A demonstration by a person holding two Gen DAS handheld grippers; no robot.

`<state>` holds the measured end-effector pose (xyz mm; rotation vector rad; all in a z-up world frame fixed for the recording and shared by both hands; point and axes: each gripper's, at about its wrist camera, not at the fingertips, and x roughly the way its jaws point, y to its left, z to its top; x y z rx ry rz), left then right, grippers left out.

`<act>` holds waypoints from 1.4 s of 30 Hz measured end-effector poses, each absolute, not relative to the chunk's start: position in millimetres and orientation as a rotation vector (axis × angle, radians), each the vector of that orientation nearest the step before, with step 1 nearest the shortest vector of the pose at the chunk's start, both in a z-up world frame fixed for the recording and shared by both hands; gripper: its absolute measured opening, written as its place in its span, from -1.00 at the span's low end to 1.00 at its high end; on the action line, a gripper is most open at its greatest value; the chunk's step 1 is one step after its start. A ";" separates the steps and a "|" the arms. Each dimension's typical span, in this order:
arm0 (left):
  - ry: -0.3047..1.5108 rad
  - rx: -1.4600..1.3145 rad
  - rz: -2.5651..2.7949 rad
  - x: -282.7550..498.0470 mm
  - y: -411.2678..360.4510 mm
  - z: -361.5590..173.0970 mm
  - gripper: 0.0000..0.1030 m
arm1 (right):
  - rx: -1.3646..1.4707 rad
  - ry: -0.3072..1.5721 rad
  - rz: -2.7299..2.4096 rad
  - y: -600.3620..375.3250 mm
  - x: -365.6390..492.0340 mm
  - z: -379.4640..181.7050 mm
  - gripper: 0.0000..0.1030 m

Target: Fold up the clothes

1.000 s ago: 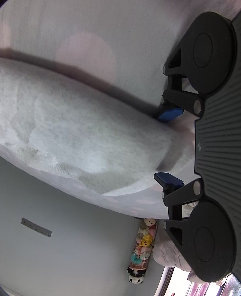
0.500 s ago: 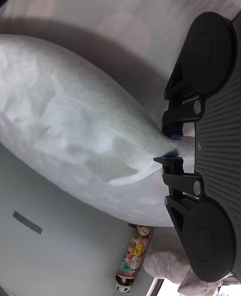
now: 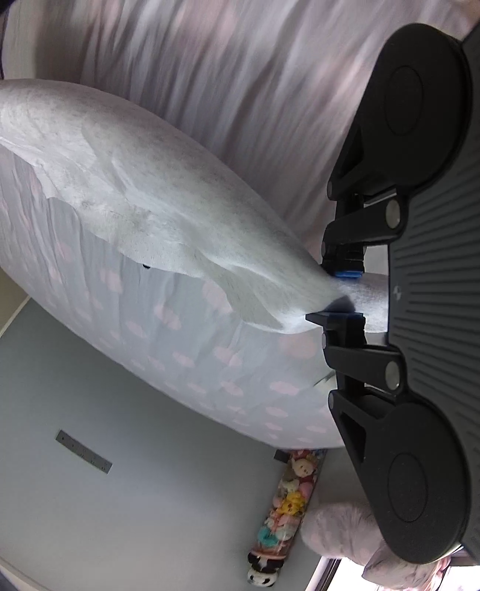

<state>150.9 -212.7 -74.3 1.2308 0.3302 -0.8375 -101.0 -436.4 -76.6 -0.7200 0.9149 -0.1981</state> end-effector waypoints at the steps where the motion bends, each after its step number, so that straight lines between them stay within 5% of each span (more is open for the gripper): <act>1: 0.347 1.226 -0.850 138.6 -202.5 -75.7 -0.73 | -0.706 0.923 -0.192 -427.0 -112.1 -77.0 -0.72; 15: 0.588 1.166 -0.950 74.0 -133.6 -152.2 -0.70 | -0.620 1.123 -0.184 -339.9 -176.0 -152.3 -0.61; 25: 0.755 1.004 -0.949 79.4 -108.3 -152.2 -0.18 | -0.530 1.183 -0.145 -349.3 -178.8 -148.9 -0.20; 38: 0.858 0.549 -0.822 91.7 -101.6 -92.2 0.05 | -0.014 0.981 -0.217 -391.9 -179.8 -87.2 0.15; 42: 0.899 0.461 -0.788 106.6 -113.9 -97.2 0.05 | 0.147 0.917 -0.328 -422.0 -161.5 -82.5 0.46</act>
